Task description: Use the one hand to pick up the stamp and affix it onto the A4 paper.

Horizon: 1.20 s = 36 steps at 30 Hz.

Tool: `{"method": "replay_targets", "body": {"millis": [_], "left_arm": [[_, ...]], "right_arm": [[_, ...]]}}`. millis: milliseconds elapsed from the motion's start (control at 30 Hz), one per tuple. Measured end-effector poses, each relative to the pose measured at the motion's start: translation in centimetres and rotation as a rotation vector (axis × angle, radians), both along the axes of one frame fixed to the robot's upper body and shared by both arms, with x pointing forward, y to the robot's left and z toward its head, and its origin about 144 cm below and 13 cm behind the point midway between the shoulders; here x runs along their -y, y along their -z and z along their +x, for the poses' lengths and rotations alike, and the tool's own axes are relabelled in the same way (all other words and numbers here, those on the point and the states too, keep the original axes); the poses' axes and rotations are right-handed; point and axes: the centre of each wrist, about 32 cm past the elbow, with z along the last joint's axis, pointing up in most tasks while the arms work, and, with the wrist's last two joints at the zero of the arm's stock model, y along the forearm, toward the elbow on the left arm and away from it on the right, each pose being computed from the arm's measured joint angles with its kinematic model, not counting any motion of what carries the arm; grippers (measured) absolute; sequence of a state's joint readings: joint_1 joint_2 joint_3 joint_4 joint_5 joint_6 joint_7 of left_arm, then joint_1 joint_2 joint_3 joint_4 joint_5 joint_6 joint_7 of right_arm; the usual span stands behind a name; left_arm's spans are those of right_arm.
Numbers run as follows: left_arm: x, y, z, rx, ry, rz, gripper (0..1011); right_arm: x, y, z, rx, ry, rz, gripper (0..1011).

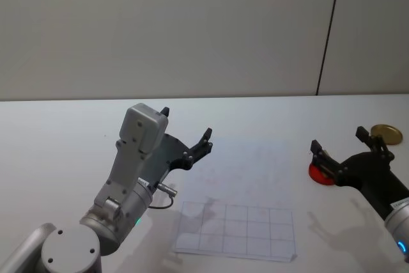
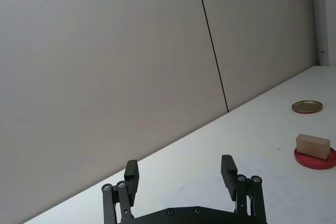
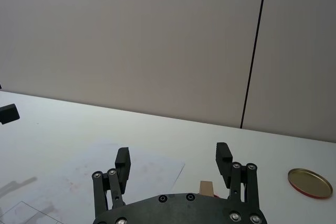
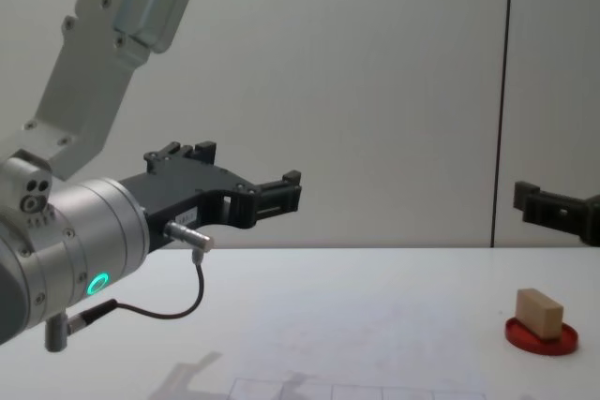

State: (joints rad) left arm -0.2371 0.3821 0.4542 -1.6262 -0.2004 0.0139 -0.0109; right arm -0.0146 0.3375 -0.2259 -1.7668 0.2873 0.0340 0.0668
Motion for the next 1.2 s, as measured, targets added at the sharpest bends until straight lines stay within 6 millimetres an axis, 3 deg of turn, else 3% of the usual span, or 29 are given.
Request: {"method": "replay_targets", "body": {"millis": [1200], "left_arm": [[0.0,0.0,0.0,0.0,0.0,0.0,993]], "right_arm": [[0.0,0.0,0.0,0.0,0.0,0.0,1001]]}}
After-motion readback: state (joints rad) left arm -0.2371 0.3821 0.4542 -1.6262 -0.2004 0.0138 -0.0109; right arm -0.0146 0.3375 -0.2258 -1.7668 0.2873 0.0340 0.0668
